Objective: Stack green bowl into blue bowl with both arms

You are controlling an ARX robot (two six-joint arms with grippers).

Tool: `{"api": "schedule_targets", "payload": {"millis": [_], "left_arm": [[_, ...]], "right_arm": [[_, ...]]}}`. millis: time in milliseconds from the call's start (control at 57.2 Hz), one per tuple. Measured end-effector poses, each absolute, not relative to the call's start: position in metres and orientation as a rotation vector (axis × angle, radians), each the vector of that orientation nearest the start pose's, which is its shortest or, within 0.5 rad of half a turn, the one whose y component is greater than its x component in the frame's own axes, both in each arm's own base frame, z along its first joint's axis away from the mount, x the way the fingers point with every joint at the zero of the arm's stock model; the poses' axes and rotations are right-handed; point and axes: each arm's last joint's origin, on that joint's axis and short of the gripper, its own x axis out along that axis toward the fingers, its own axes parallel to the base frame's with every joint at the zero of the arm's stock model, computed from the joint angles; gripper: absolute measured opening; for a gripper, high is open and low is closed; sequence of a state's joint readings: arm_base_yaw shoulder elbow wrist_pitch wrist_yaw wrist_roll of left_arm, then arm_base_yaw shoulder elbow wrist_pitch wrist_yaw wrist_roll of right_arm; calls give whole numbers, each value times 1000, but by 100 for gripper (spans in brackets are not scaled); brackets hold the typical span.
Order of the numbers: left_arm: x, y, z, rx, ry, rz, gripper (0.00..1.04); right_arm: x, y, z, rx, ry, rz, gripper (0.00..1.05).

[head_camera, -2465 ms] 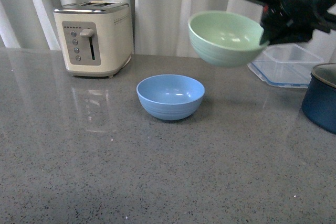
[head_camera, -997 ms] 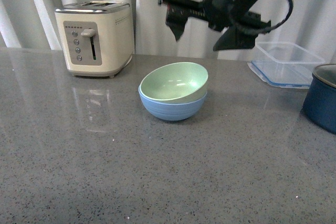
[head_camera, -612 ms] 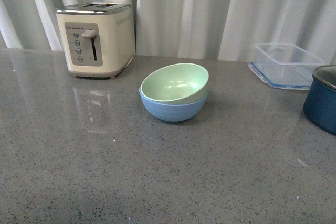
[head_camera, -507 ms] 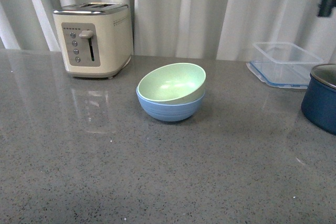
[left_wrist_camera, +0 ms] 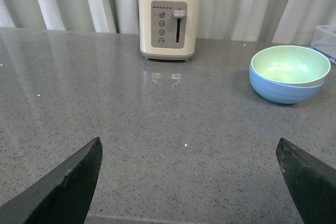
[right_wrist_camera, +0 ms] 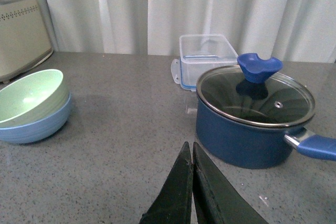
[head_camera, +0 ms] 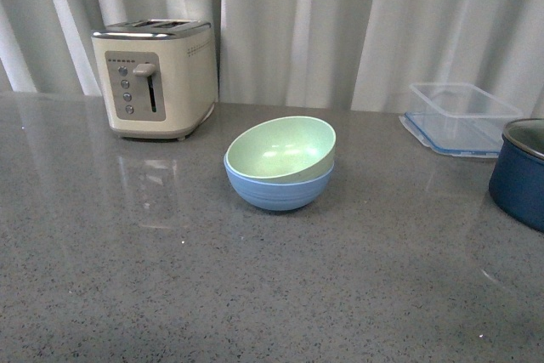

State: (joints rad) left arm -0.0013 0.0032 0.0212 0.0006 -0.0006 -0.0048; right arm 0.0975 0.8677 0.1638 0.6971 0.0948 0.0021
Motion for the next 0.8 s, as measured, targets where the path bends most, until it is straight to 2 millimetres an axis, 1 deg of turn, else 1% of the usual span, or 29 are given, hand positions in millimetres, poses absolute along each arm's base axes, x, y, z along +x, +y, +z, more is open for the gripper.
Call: {"api": "schedule_targets", "payload": {"millis": [70, 140, 245, 559, 682, 804], "left_arm": [[97, 0, 171, -5, -18, -1, 98], [97, 0, 171, -5, -18, -1, 98], [97, 0, 171, -5, -19, 0, 98], [97, 0, 171, -5, -18, -1, 98], [97, 0, 171, -5, -18, -1, 98], [97, 0, 171, -5, -18, -1, 98]], "right_arm": [[166, 12, 189, 1, 8, 1, 1], [161, 6, 185, 2, 11, 24, 1], [154, 1, 181, 2, 11, -2, 1], [137, 0, 175, 2, 8, 1, 1], [132, 0, 166, 2, 1, 1, 1], [128, 0, 166, 2, 2, 1, 1]]}}
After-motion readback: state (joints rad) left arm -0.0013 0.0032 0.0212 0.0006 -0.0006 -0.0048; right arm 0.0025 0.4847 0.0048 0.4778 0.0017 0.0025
